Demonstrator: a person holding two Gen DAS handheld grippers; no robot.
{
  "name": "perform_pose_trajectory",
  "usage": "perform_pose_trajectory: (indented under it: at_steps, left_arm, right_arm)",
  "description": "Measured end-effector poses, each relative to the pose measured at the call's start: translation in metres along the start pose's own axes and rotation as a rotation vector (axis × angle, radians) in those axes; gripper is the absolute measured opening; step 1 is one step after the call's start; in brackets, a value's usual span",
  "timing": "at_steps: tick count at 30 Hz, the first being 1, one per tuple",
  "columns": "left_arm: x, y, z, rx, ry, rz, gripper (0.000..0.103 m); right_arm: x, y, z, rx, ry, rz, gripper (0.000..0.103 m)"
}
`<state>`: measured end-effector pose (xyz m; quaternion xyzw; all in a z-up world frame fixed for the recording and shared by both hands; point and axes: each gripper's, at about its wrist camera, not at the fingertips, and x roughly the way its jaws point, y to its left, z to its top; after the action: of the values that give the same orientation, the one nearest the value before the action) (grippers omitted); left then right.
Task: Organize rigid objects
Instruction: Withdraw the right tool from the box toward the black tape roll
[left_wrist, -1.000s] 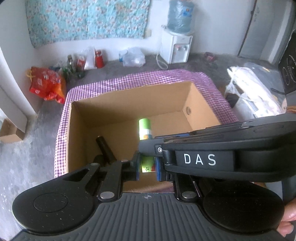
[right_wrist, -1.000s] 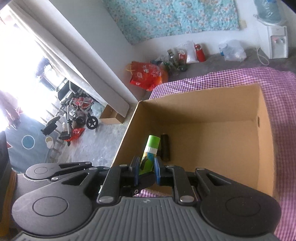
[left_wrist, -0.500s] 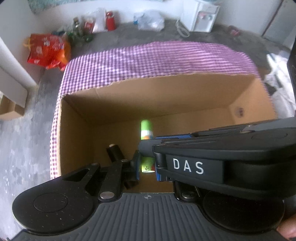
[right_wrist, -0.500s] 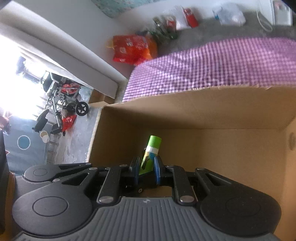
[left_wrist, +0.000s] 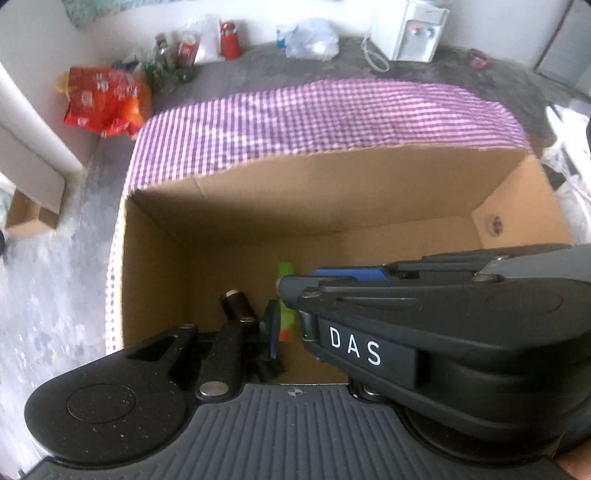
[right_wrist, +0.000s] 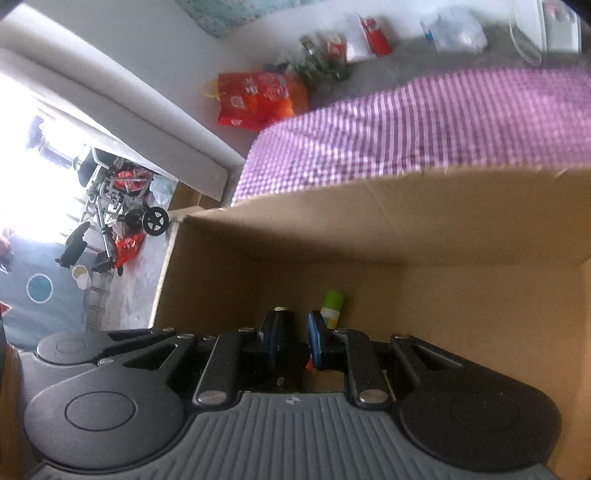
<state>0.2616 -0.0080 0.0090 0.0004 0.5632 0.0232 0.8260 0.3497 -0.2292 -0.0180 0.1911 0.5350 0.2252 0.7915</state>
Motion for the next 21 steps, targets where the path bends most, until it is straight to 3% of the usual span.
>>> perform_pose_trajectory:
  at_steps: [9,16,21]
  left_arm:
    - [-0.070,-0.019,-0.034,0.069,-0.102,0.007,0.023]
    - [-0.113,-0.016,-0.084,0.062,-0.157,-0.015,0.025]
    - [-0.129,-0.012,-0.125,0.033,-0.167,-0.052,0.027]
  right_arm:
    - [-0.071,0.027,-0.032,-0.082,-0.113,-0.008,0.021]
    - [-0.135,0.034,-0.085,-0.138,-0.197,0.009,0.021]
    - [-0.159,0.034,-0.129,-0.172,-0.200,-0.025,0.021]
